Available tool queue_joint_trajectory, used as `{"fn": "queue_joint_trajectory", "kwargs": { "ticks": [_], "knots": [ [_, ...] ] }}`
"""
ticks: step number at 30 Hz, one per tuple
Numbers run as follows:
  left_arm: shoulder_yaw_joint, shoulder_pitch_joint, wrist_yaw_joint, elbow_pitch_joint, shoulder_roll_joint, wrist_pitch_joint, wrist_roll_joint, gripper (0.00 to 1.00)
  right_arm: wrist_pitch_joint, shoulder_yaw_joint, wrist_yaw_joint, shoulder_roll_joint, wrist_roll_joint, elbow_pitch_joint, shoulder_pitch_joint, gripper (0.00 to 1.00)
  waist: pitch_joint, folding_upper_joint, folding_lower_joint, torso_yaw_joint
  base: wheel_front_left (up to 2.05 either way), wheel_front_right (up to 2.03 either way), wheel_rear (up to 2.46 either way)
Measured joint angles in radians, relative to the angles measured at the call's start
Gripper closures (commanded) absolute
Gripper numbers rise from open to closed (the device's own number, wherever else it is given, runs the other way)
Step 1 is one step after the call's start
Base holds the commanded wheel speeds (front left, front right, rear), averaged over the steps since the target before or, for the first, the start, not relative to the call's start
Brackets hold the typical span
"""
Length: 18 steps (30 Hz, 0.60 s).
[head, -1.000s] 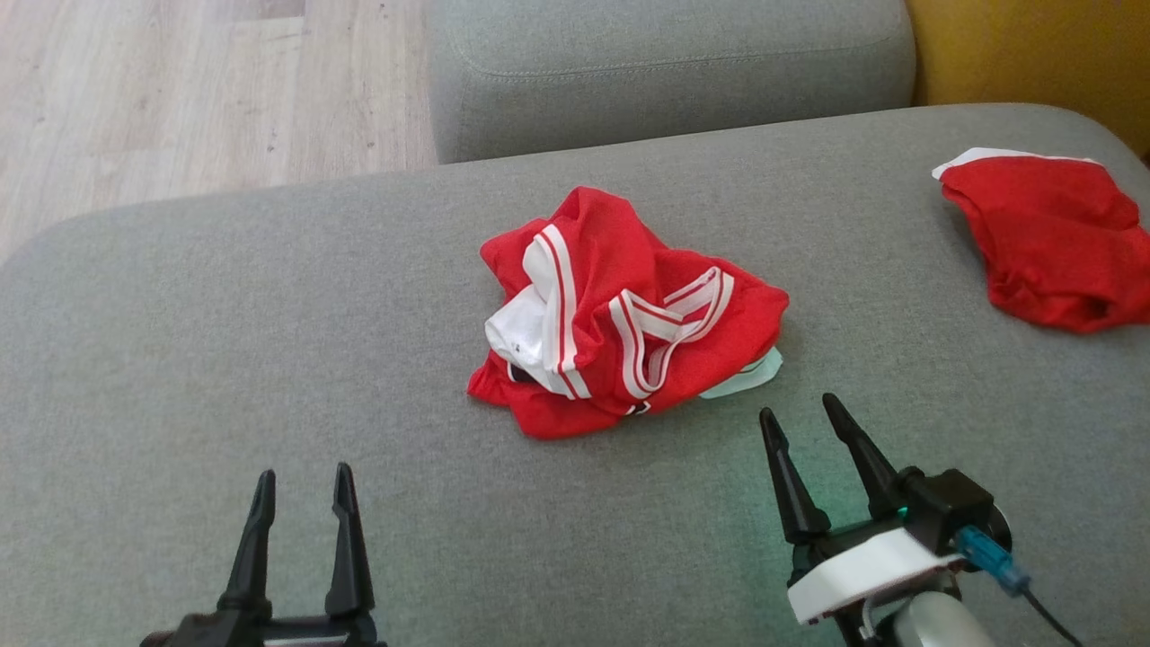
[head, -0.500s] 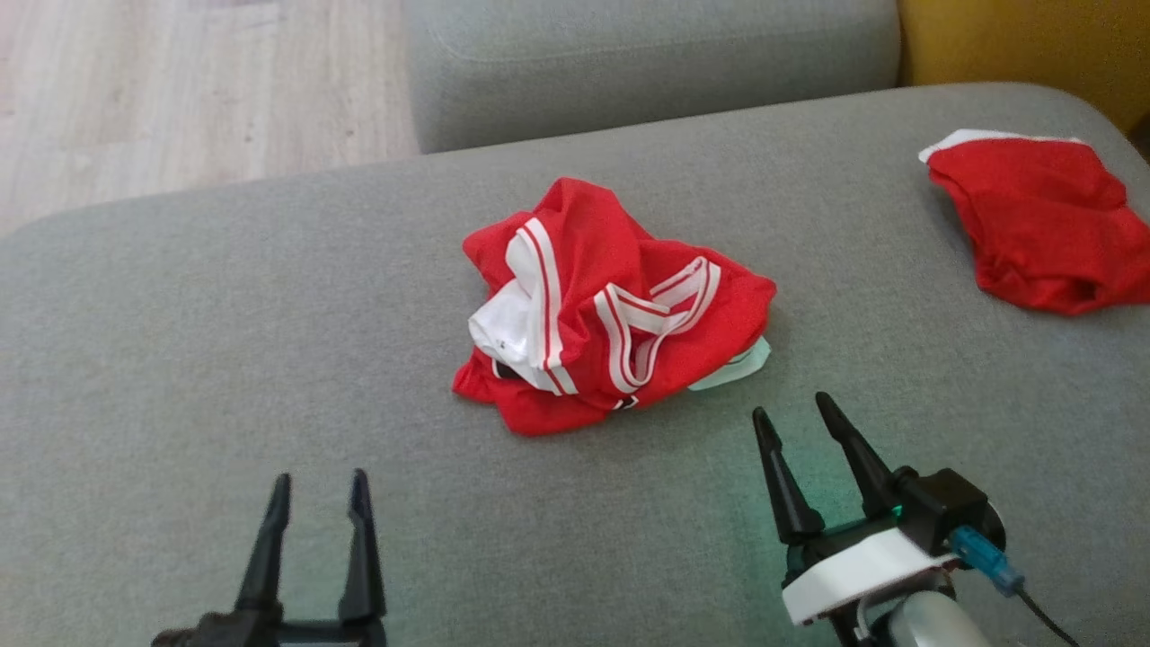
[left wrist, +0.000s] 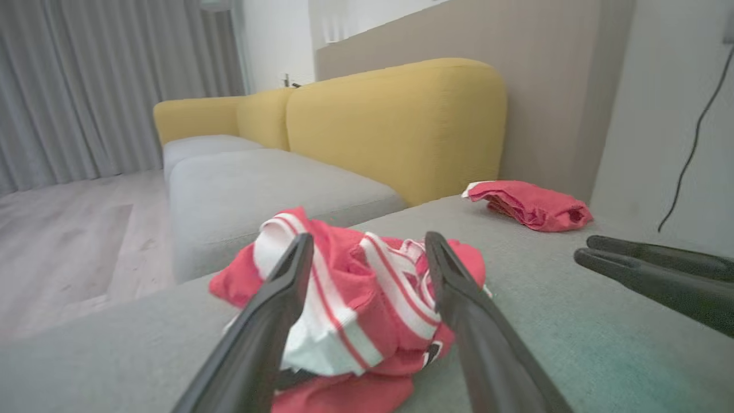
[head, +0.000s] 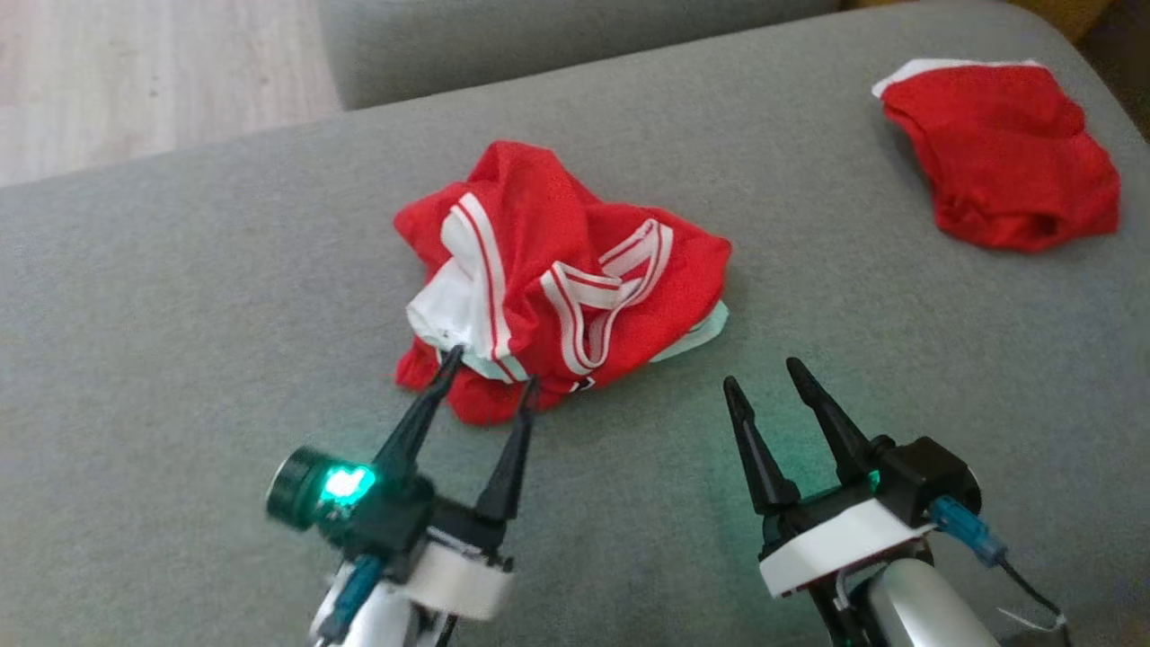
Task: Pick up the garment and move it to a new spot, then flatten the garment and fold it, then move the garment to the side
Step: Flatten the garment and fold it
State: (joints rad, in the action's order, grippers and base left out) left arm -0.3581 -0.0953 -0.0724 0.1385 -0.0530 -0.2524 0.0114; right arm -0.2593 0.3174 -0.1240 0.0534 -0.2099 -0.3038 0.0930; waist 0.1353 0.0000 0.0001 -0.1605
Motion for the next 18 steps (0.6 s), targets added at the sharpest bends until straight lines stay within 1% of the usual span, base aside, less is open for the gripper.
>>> {"fn": "queue_joint_trajectory", "kwargs": {
  "ticks": [5,8,9,11,13,16,18],
  "knots": [
    [-0.064,-0.102,-0.016,0.08,0.0,-0.001,-0.051,0.0,0.0,-0.001,0.0,0.0,0.0,0.001,0.005,0.0,0.032,0.0,0.0,-0.026,0.0,0.0,0.0],
    [-0.094,-0.16,-0.016,0.148,0.0,-0.001,-0.086,0.0,0.0,0.001,0.0,0.0,0.0,0.002,0.012,0.0,0.053,0.0,0.0001,-0.036,0.0,0.0,0.0],
    [-0.097,-0.177,-0.007,0.172,0.0,-0.002,-0.099,0.0,0.0,0.002,0.0,0.0,0.0,0.002,0.018,0.0,0.06,0.0,0.0001,-0.038,0.0,0.0,0.0],
    [-0.096,-0.208,0.029,0.223,-0.003,-0.002,-0.131,0.0,0.0,0.005,0.0,0.0,0.0,0.004,0.031,0.0,0.071,0.0,0.0001,-0.044,0.0,0.0,0.0],
    [-0.096,-0.235,0.072,0.249,-0.016,-0.002,-0.172,0.0,0.0,0.009,0.0,0.0,0.0,0.004,0.044,0.0,0.079,0.0,0.0001,-0.053,0.0,0.0,0.0],
    [-0.09,-0.267,0.126,0.283,-0.03,-0.003,-0.201,0.0,0.0,0.009,0.0,0.0,0.0,0.005,0.051,0.0,0.088,0.0,0.0001,-0.062,0.0,0.0,0.0],
    [-0.081,-0.272,0.138,0.316,-0.032,0.006,-0.204,0.0,0.0,0.009,0.0,0.0,-0.002,0.005,0.051,0.0,0.089,0.0,0.0,-0.065,0.0,0.0,0.0]
  ]
}}
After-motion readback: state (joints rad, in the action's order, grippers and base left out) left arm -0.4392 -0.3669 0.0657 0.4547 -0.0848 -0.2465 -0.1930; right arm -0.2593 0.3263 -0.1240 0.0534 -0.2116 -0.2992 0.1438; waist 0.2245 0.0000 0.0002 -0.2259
